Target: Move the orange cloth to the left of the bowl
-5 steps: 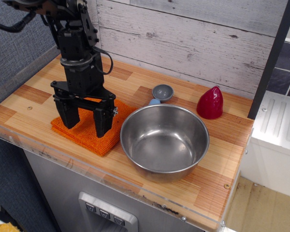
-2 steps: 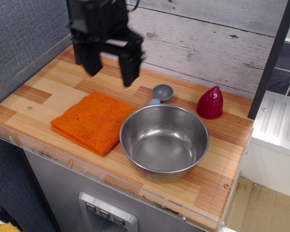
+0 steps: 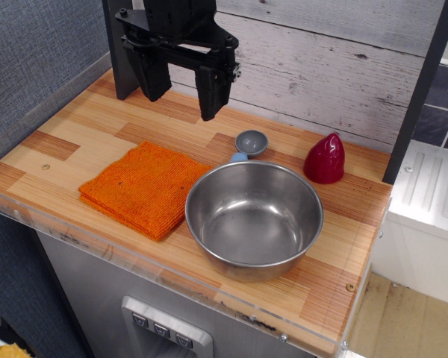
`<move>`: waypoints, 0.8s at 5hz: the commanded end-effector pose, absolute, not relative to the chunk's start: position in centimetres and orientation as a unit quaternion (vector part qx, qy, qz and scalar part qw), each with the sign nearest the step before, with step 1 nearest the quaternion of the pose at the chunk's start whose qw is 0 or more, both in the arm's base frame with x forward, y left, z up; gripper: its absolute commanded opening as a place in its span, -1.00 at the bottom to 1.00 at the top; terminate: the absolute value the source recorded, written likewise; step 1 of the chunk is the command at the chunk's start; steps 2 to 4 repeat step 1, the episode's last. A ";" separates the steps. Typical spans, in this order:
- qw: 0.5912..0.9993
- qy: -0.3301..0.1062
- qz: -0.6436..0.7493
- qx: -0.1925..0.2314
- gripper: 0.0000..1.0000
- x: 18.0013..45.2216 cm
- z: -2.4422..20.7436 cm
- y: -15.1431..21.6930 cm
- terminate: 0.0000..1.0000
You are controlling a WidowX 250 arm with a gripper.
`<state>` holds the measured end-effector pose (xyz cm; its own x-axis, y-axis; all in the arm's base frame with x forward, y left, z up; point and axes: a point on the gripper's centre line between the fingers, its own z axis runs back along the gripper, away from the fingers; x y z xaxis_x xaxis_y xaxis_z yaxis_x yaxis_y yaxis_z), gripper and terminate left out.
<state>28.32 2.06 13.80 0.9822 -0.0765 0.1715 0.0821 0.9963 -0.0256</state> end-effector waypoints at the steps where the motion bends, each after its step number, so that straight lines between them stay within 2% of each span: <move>1: 0.994 -0.101 -0.044 -0.013 1.00 28.3 14.7 2.0 1.00; 4: 0.994 -0.101 -0.044 -0.013 1.00 28.3 14.7 2.0 1.00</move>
